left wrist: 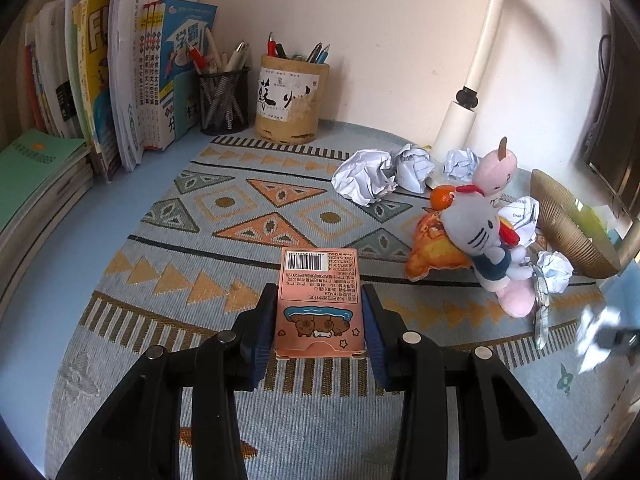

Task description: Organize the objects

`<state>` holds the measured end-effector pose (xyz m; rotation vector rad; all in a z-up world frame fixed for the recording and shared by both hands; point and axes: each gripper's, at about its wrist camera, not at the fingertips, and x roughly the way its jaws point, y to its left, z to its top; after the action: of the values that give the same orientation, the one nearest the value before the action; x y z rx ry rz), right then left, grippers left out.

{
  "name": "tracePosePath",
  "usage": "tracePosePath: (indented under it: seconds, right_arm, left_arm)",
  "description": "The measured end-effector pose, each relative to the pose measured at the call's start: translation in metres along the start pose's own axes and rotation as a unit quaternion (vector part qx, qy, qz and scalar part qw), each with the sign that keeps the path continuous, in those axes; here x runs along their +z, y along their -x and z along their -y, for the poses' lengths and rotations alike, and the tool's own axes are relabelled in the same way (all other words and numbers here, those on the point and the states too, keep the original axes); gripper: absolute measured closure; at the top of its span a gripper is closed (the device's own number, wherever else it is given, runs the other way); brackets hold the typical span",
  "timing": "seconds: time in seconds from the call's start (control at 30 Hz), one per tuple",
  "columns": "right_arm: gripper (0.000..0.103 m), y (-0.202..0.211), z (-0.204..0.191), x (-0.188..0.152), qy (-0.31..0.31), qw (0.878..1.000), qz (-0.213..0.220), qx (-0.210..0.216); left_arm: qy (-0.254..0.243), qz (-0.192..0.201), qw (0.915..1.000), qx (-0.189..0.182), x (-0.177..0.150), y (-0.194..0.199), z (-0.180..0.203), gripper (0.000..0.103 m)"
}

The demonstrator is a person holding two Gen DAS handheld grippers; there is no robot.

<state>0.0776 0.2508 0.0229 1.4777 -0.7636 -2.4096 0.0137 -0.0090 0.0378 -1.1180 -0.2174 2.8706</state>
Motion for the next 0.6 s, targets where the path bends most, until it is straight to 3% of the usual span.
tracePosePath:
  seconds: [0.07, 0.17, 0.23, 0.3, 0.43, 0.6]
  right_arm:
    - [0.060, -0.001, 0.001, -0.001, 0.012, 0.998, 0.018, -0.061]
    - [0.053, 0.003, -0.011, -0.004, 0.064, 0.992, 0.036, -0.105]
    - [0.027, 0.010, -0.019, -0.012, 0.096, 0.982, 0.064, -0.150]
    - [0.009, 0.017, -0.024, -0.024, 0.118, 0.972, 0.092, -0.179]
    - [0.007, 0.019, -0.027, -0.040, 0.138, 0.968, 0.117, -0.172]
    - [0.007, 0.006, -0.021, -0.026, 0.119, 0.973, 0.130, -0.152]
  left_arm:
    - [-0.001, -0.004, 1.0000, 0.004, 0.000, -0.001, 0.000, 0.066]
    - [-0.001, -0.011, 0.9999, 0.010, 0.000, -0.004, 0.000, 0.066]
    - [-0.001, -0.013, 0.9999, 0.010, -0.001, -0.005, 0.000, 0.066]
    - [-0.004, -0.013, 0.9999, 0.006, -0.001, -0.005, 0.001, 0.066]
    - [-0.016, -0.011, 0.9998, 0.005, -0.001, -0.004, 0.005, 0.065]
    - [-0.021, -0.010, 0.9997, -0.003, -0.001, -0.002, 0.006, 0.065]
